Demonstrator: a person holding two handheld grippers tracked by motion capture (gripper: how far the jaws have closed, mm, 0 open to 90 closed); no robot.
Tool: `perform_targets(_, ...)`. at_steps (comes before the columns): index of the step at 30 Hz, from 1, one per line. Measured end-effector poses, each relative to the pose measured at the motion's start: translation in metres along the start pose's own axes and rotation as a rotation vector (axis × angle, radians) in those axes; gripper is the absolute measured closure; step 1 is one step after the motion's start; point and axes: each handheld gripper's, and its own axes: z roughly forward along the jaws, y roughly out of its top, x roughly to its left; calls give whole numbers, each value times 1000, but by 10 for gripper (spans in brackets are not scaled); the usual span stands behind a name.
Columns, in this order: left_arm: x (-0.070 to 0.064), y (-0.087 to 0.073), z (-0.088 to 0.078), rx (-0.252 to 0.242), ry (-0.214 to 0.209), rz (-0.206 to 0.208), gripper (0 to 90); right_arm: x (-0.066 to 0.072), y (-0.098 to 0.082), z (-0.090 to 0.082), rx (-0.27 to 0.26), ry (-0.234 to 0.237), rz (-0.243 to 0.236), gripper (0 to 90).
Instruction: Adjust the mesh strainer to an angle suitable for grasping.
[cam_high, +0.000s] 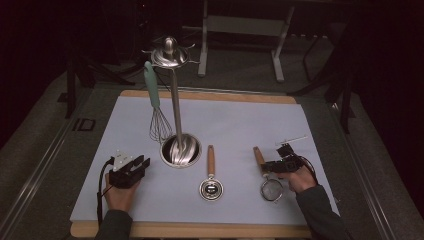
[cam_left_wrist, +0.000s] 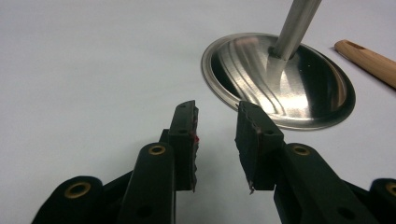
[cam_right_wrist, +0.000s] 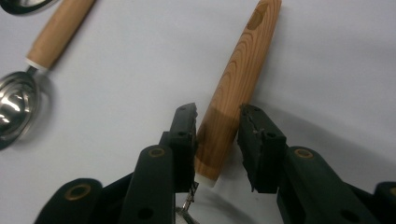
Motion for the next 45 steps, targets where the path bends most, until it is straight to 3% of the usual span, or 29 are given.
perform_targets(6, 0, 0, 0, 3, 1, 1, 687, 0, 3, 0, 35, 13, 14, 669)
perform_targets(14, 0, 0, 0, 3, 2, 0, 685, 13, 11, 13, 133, 42, -35, 666)
perform_targets(20, 0, 0, 0, 2, -1, -1, 685, 23, 18, 23, 195, 33, -65, 665)
perform_targets(25, 0, 0, 0, -1, -1, -4, 684, 32, 23, 26, 215, 16, -96, 719)
perform_targets(45, 1, 0, 0, 2, -3, -2, 683, 57, 33, 6, 95, 56, -177, 720)
